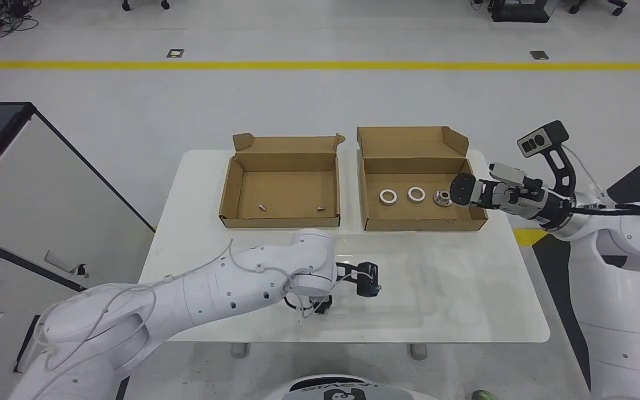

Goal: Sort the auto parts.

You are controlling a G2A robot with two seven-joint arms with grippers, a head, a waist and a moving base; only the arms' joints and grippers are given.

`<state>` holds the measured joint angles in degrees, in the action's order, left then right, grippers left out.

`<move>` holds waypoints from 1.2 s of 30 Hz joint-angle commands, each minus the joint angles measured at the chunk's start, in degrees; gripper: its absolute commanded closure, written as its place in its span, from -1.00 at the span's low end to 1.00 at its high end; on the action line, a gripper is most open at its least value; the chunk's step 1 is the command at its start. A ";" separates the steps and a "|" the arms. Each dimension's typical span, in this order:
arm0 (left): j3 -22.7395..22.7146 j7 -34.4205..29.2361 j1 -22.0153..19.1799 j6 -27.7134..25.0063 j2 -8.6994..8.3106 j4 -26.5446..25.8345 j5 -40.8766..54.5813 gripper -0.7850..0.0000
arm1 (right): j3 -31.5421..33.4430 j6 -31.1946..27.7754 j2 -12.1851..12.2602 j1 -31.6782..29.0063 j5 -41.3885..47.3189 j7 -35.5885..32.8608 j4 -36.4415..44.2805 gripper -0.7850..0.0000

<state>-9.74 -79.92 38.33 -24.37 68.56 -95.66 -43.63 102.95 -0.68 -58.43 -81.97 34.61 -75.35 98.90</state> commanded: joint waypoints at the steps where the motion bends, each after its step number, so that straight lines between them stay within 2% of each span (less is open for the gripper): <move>1: 0.00 -0.03 0.10 0.03 0.05 0.08 0.02 -0.52 | 0.00 0.00 0.00 0.00 0.00 0.00 0.00 -1.00; 10: 0.00 -0.23 0.45 0.23 0.21 0.29 -0.04 -0.37 | 0.00 0.00 0.00 0.00 0.00 0.00 0.00 -1.00; 14: 0.00 -0.40 0.55 0.40 0.17 0.09 -0.17 -0.39 | 0.00 0.00 0.00 0.00 0.00 0.00 0.00 -1.00; 28: 0.00 -1.84 0.66 1.83 -0.64 -0.92 -0.21 -0.23 | 0.00 0.00 0.00 0.00 0.00 0.00 0.00 -1.00; 29: 0.00 -1.81 0.67 1.80 -0.68 -0.93 -0.23 -0.21 | 0.00 0.00 0.00 0.00 0.00 0.00 0.00 -1.00; 31: 0.00 -1.73 0.76 1.72 -0.70 -0.80 -0.22 0.00 | 0.00 0.00 0.00 0.00 0.00 0.00 0.00 -1.00; 36: 0.00 -1.45 0.87 1.44 -0.62 -0.50 -0.19 0.18 | 0.00 0.00 0.00 0.00 0.00 0.00 0.00 -1.00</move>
<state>-9.74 -81.43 39.19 -22.88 67.92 -96.22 -43.87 102.95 -0.68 -58.43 -81.97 34.61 -75.35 98.90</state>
